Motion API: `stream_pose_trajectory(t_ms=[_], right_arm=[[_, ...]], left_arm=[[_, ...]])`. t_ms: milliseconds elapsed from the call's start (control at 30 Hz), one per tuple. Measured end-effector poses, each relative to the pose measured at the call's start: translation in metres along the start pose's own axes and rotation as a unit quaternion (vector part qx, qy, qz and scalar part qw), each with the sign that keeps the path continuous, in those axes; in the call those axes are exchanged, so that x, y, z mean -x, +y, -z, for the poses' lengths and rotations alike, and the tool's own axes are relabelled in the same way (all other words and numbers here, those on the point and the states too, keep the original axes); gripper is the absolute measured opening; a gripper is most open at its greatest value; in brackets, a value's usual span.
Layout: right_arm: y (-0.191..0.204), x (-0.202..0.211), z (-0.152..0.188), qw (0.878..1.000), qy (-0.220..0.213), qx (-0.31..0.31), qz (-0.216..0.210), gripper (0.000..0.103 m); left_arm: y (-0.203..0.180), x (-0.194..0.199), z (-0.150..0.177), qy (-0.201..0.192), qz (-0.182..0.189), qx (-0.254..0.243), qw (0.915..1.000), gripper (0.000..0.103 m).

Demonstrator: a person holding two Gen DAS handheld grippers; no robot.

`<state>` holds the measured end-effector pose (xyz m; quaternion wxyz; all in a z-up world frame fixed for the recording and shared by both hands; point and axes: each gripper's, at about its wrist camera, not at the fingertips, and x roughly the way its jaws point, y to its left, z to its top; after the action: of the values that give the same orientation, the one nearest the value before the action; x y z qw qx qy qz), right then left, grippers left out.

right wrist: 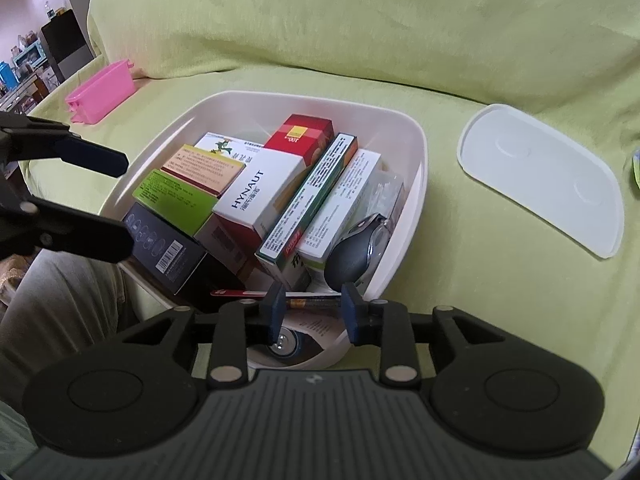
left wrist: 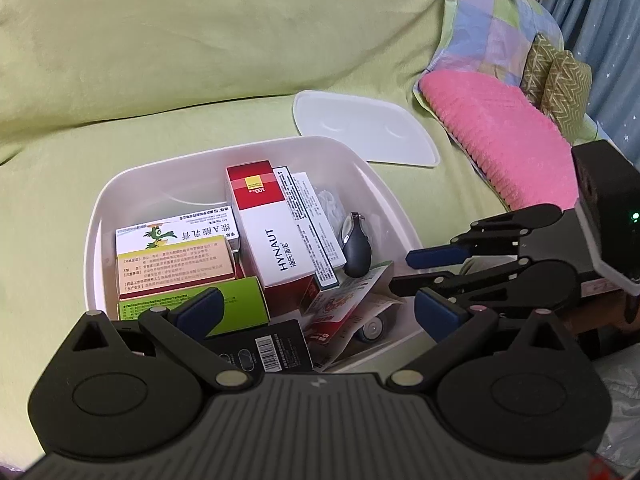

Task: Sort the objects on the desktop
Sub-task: 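Pull the right gripper up and away from the bin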

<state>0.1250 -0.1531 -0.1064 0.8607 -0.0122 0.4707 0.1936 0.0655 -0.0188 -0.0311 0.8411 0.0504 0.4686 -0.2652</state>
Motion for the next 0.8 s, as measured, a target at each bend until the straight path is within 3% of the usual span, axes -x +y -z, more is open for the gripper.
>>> stream_pose_trajectory(t_ms=[333, 567, 800], right_arm=[[-0.007, 0.013, 0.001, 1.000, -0.017, -0.013, -0.012, 0.029], [-0.029, 0.027, 0.003, 0.998, -0.034, -0.044, -0.002, 0.042], [-0.081, 0.044, 0.001, 0.992, -0.065, -0.100, 0.045, 0.058]], left_arm=[[-0.008, -0.004, -0.004, 0.007, -0.004, -0.016, 0.9998, 0.102], [-0.019, -0.011, -0.018, 0.010, 0.001, -0.035, 0.9993, 0.102], [-0.032, -0.028, -0.057, 0.006, 0.002, -0.060, 0.9982, 0.102]])
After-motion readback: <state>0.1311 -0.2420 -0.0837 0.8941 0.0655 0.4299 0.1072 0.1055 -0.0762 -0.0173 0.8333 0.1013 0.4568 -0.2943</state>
